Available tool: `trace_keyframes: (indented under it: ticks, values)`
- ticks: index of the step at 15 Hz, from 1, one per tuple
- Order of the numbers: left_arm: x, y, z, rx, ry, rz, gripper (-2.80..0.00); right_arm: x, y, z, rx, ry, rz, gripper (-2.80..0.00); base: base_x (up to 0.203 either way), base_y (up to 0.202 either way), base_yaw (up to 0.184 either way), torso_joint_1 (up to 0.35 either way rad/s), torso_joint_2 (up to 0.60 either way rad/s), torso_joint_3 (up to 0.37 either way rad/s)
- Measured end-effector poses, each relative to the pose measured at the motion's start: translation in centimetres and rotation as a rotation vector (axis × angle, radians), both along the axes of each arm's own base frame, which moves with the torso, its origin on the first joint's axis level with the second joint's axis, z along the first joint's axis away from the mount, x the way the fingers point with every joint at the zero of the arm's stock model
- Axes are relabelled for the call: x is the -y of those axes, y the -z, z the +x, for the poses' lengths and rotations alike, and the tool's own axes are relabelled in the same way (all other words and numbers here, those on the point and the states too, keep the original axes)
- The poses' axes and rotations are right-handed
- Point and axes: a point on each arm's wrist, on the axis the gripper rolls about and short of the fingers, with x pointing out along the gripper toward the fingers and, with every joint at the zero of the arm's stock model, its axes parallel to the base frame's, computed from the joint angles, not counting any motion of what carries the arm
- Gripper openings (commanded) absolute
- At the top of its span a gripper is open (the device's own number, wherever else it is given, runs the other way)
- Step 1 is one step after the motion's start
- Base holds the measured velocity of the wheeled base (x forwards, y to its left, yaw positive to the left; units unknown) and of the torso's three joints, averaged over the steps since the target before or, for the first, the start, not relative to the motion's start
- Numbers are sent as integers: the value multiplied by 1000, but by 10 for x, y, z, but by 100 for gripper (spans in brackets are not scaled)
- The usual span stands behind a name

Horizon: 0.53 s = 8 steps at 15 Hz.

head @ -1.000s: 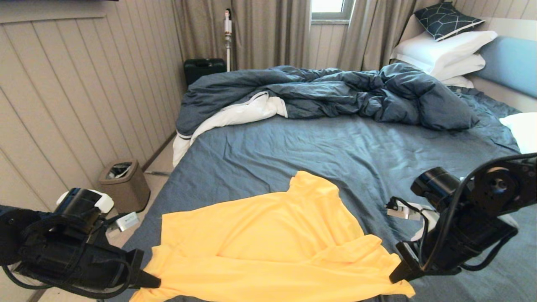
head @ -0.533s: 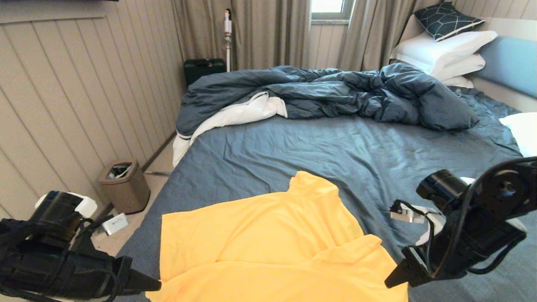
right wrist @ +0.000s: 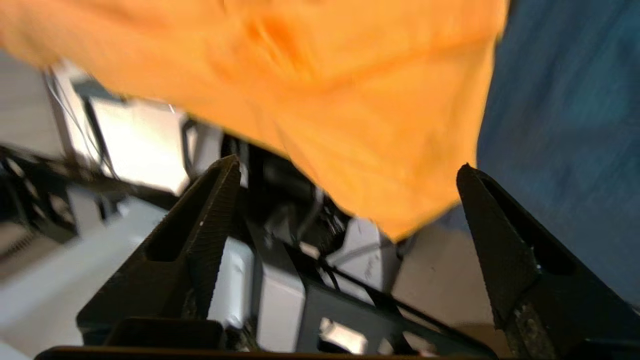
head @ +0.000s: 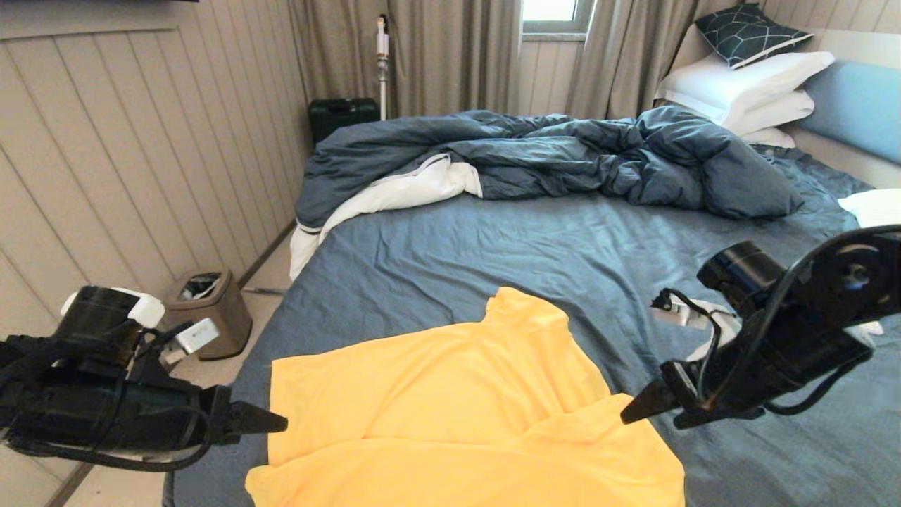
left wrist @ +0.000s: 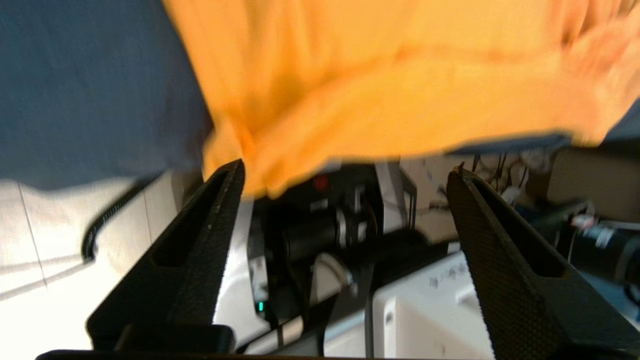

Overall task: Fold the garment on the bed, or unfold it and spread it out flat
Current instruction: Fold the yellow T-shirt

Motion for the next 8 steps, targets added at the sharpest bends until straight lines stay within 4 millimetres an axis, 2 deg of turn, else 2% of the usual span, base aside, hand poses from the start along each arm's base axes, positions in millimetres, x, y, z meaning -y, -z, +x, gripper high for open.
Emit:
trace_keyframes:
  ticks: [1,5,8]
  values:
    - [-1,-2,7,10,-8,-3,-280,-1,-4,7,16,25,13,-280,0,0,0,0,0,0]
    - [-11,-11,36,68,-57,-10,-280,-4,-13,33,165,79,58,-280,0,0,0,0,0,0]
    - [-20,-3,58,110,-92,-11,-280,-4,-15,38,196,101,76,-280,0,0,0,0,0,0]
